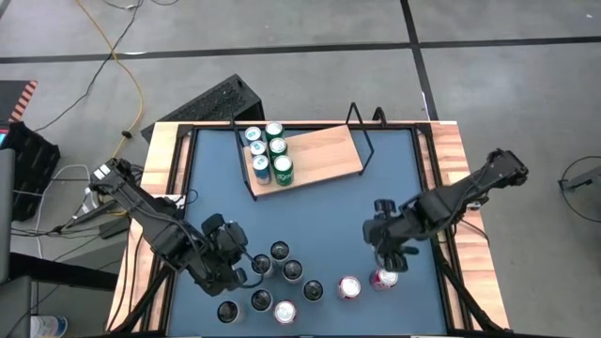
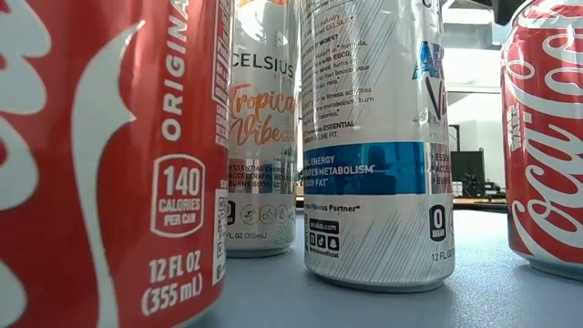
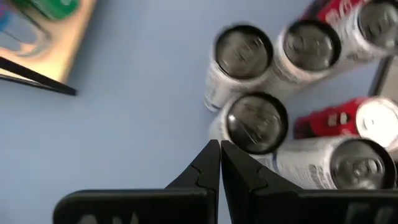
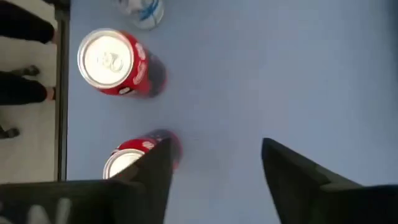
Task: Place canned beverage on shelf
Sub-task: Put the top right red soda can on the shelf
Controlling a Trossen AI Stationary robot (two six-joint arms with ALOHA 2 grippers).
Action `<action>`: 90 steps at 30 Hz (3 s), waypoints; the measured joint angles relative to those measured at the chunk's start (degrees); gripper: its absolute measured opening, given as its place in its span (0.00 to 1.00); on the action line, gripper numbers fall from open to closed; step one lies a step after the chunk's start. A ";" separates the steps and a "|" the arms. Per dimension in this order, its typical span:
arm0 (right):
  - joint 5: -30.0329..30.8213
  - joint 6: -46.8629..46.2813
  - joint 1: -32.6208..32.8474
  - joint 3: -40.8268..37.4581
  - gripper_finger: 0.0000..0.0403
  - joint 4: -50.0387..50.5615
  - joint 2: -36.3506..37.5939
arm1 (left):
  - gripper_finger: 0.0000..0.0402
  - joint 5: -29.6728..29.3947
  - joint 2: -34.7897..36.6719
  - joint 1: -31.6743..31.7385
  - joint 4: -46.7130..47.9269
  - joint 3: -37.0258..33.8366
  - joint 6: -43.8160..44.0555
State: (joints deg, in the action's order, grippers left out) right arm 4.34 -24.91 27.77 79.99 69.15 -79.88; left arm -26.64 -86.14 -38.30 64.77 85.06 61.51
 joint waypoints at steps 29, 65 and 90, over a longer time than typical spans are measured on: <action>-5.40 -26.91 11.26 -1.78 0.72 -1.68 -7.56 | 0.00 -6.77 2.24 0.11 9.81 0.02 -0.88; -5.22 -33.79 11.08 -16.72 0.73 -11.15 -7.53 | 0.00 -8.35 2.22 0.15 10.14 0.02 0.22; -1.77 0.46 -16.93 -3.87 0.67 -1.16 -5.86 | 0.00 -18.20 4.59 -3.52 22.40 0.09 9.88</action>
State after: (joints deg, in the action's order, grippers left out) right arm 2.57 -24.45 10.83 76.12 67.99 -85.73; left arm -44.83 -81.55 -41.82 87.17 85.14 71.39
